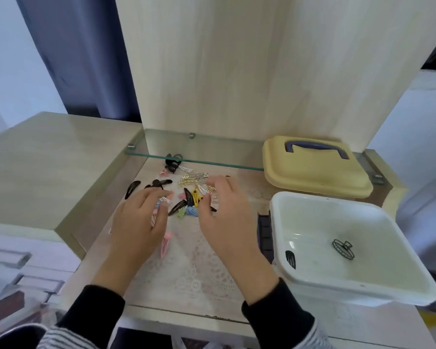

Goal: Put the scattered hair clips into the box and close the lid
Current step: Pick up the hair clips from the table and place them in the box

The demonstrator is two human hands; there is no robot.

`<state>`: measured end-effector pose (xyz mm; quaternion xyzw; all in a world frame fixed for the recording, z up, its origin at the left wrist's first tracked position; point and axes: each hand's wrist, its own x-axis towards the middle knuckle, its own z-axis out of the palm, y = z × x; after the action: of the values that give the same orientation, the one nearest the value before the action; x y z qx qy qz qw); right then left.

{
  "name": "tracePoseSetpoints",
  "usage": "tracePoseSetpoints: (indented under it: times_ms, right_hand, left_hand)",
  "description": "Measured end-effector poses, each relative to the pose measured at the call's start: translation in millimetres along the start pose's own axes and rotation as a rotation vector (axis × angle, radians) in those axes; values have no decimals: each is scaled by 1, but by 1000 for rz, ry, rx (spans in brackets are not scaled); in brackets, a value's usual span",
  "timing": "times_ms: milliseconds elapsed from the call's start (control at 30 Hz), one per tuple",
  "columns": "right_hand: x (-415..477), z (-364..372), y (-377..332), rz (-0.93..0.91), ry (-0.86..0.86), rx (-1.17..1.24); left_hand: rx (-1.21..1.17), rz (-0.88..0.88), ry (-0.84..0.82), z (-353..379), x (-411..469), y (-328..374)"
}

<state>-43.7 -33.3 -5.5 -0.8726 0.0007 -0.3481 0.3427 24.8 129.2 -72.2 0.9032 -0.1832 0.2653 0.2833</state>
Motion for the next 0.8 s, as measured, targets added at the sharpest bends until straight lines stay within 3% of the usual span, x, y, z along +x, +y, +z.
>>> tracePoseSetpoints:
  times_ms: [133,333,800]
  right_hand:
    - [-15,44,30,16,-131,-26]
    - [-29,75,48,-19,-232,-47]
    - [-39,80,47,-219,-443,-128]
  left_hand:
    - [6,-121,-80,4,-10,-26]
    - [74,-143,-83,8,-18,-35]
    - [201,-160,-121,13,-21,-39]
